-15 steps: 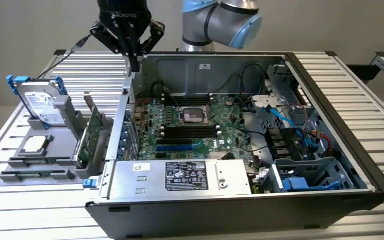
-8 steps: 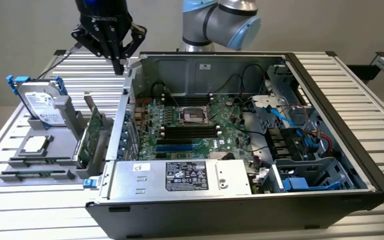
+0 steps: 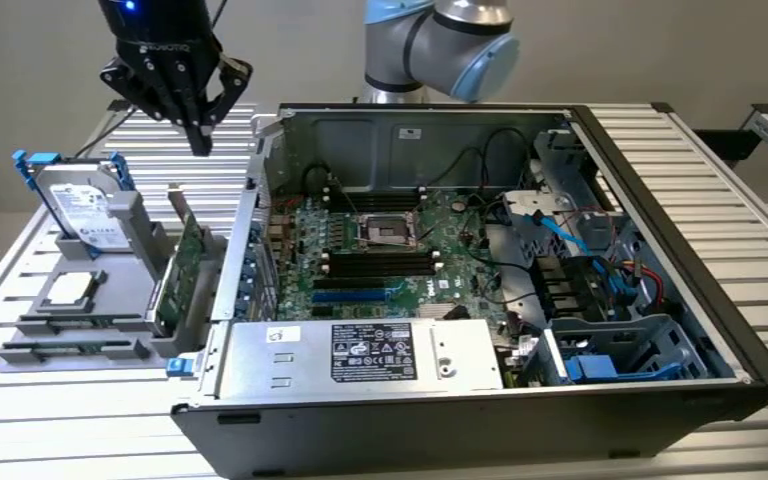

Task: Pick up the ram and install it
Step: 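Reach for the ram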

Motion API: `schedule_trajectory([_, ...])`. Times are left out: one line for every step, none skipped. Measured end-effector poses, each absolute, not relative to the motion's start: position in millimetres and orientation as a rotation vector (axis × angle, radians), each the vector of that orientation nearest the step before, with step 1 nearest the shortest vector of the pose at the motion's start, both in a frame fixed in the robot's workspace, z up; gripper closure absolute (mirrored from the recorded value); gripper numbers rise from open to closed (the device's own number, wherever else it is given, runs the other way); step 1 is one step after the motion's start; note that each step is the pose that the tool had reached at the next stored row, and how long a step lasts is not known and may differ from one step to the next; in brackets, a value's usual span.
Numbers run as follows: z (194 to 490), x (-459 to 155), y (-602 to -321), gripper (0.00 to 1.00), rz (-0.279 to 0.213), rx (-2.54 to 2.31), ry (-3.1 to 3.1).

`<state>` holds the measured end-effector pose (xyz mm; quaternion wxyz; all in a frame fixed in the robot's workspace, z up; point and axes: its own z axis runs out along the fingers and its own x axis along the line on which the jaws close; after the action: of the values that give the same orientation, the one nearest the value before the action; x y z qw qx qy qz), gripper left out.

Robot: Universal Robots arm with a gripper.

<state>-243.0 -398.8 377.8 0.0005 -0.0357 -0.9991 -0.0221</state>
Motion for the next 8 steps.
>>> schedule_trajectory([376.8, -247.5, -398.8, 0.89, -0.068, -0.112, -3.137])
schedule_trajectory([375.8, -252.5, -398.8, 0.89, -0.067, -0.112, -3.137])
schedule_trajectory([374.9, -256.9, -398.8, 0.89, -0.065, -0.112, -3.137])
schedule_trajectory([374.0, -261.3, -398.8, 0.89, -0.064, -0.112, -3.137])
schedule_trajectory([373.0, -265.8, -398.8, 0.89, -0.062, -0.112, -3.137])
schedule_trajectory([372.1, -270.3, -398.8, 0.89, -0.061, -0.112, -3.137])
schedule_trajectory([371.0, -275.2, -398.8, 0.89, -0.059, -0.112, -3.136])
schedule_trajectory([369.9, -279.6, -398.9, 0.89, -0.059, -0.112, -3.136])
